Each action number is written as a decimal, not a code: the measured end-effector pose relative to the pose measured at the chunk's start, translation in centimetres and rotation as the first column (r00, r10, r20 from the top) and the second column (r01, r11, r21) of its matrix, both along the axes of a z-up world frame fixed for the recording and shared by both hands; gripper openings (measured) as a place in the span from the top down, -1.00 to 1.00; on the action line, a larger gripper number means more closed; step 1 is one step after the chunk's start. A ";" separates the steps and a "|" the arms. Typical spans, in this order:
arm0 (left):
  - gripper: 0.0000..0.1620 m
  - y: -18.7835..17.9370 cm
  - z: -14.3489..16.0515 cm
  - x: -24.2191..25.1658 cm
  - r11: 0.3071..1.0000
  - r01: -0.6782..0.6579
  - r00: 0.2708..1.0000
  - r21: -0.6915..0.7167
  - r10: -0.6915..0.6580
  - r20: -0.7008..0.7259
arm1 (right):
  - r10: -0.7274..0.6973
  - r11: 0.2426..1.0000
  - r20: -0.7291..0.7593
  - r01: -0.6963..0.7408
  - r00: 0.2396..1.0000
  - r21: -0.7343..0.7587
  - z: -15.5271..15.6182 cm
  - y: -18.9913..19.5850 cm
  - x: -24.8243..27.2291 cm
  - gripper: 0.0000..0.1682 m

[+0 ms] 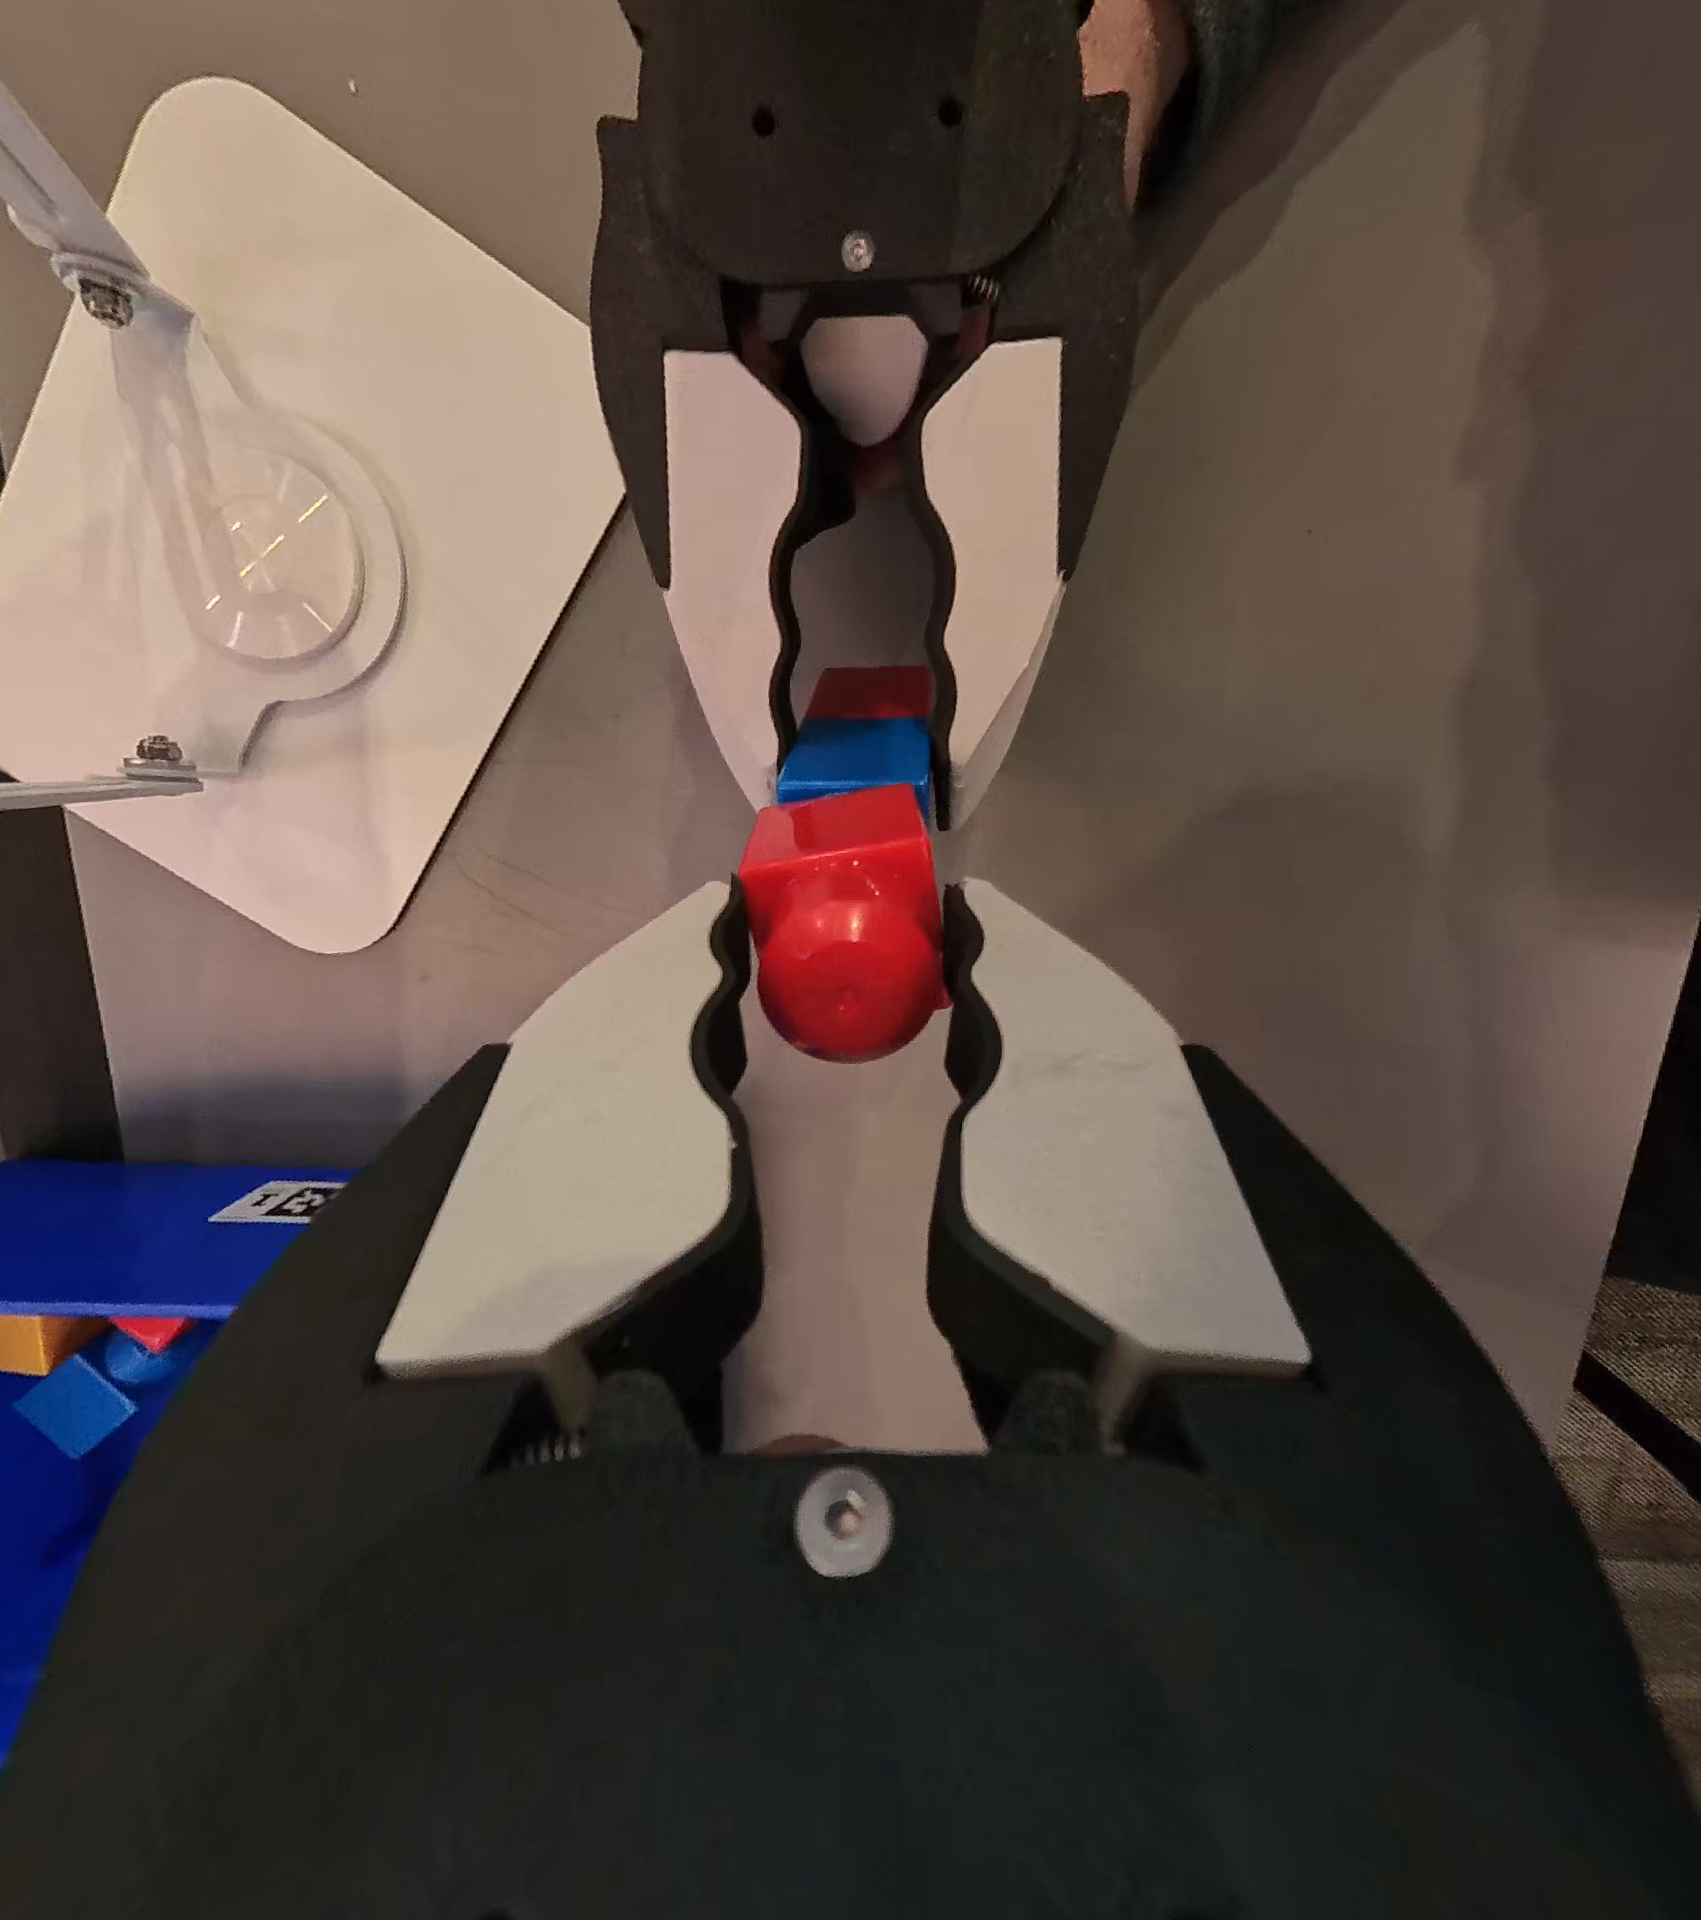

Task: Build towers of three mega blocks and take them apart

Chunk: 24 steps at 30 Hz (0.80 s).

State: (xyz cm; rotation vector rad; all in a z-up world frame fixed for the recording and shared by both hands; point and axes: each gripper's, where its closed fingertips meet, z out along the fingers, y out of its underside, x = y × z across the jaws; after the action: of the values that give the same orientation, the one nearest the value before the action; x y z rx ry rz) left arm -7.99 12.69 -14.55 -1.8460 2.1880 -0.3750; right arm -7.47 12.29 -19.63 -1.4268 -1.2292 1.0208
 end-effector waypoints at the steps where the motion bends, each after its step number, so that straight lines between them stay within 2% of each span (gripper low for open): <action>1: 0.57 0.0 0.0 0.0 1.000 0.010 1.000 -0.002 -0.010 0.009 | 0.002 1.000 -0.004 -0.002 1.000 0.001 0.1 0.0 0.0 0.57; 12: 0.57 -0.6 0.2 0.7 0.993 0.071 0.982 -0.089 -0.053 0.181 | 0.017 1.000 -0.016 -0.017 1.000 0.009 0.2 -0.3 0.2 0.58; 24: 0.58 -0.5 0.0 0.2 0.995 0.036 0.979 -0.092 -0.017 0.203 | 0.018 1.000 -0.024 -0.018 1.000 0.002 0.3 -0.2 0.2 0.57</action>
State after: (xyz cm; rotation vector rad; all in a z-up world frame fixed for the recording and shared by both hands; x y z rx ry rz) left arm -7.77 12.23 -14.55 -1.7415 2.0913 -0.6532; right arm -7.32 12.05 -19.32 -1.4001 -1.2272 1.0464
